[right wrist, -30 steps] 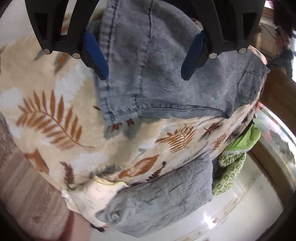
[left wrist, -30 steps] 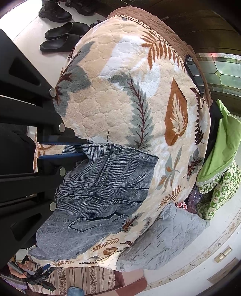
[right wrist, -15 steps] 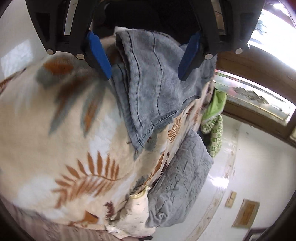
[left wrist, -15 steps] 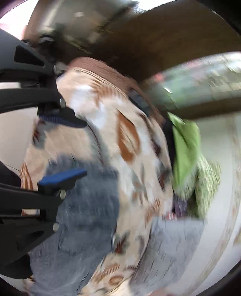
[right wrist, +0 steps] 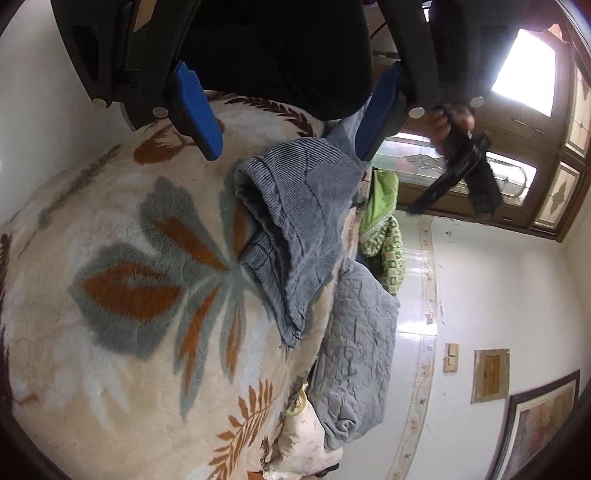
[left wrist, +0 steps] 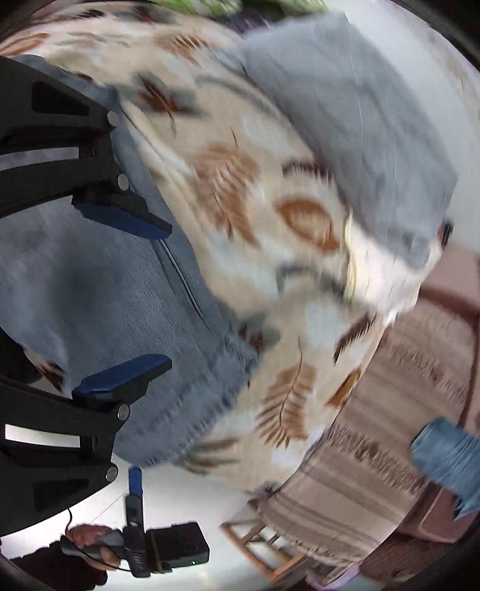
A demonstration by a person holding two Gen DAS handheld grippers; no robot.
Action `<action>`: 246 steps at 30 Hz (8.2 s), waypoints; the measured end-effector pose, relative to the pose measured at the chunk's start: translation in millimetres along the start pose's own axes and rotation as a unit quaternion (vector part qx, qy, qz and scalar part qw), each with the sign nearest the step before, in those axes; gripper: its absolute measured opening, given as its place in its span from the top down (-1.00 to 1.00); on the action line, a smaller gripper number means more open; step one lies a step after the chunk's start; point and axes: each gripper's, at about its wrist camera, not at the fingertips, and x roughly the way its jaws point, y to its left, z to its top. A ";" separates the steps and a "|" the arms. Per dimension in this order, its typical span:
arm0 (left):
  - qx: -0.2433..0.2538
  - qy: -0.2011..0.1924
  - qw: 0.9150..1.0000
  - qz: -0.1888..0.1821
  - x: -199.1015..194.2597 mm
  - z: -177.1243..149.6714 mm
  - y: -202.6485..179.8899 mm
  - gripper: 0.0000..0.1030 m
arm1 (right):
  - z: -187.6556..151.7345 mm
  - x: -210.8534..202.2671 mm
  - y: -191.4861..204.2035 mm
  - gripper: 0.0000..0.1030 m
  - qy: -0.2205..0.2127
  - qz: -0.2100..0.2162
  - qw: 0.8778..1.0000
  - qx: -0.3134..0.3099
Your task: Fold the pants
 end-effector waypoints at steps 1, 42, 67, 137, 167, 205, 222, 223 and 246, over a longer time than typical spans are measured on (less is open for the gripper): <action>0.010 0.010 1.000 -0.014 13.2 11.3 -14.4 -0.06 | -1.1 -1.6 -0.5 -0.49 -0.002 0.003 1.000 0.001; 0.156 0.073 0.983 -0.057 92.8 55.4 -77.8 0.99 | 3.4 22.8 3.7 -0.43 -0.034 0.021 0.999 0.001; 0.166 0.126 0.972 -0.105 135.0 49.0 -86.1 0.84 | 6.9 31.0 9.6 -0.43 -0.014 -0.003 1.000 -0.014; -0.466 -0.026 0.857 0.219 -88.4 -394.1 298.5 -0.33 | 24.1 335.2 184.3 0.51 0.096 -0.351 0.886 -0.287; -0.383 -0.054 0.906 0.173 -81.7 -348.8 250.1 -0.29 | -15.4 470.7 240.0 0.22 0.314 -0.245 0.782 -0.479; -0.371 0.001 0.888 0.273 -86.2 -394.4 246.1 -0.38 | -49.4 532.5 251.7 0.95 0.261 -0.301 0.800 -0.448; -0.390 -0.037 0.891 0.229 -104.8 -352.7 233.1 -0.39 | 1.7 367.9 239.8 0.86 0.193 -0.274 0.868 -0.366; -0.387 -0.004 0.891 0.237 -90.7 -352.4 235.7 -0.39 | 5.8 351.8 231.0 0.86 0.190 -0.284 0.870 -0.356; -0.275 0.074 0.927 0.245 -24.5 -256.0 174.9 -0.63 | 55.7 88.3 92.3 0.85 0.043 -0.289 0.930 -0.224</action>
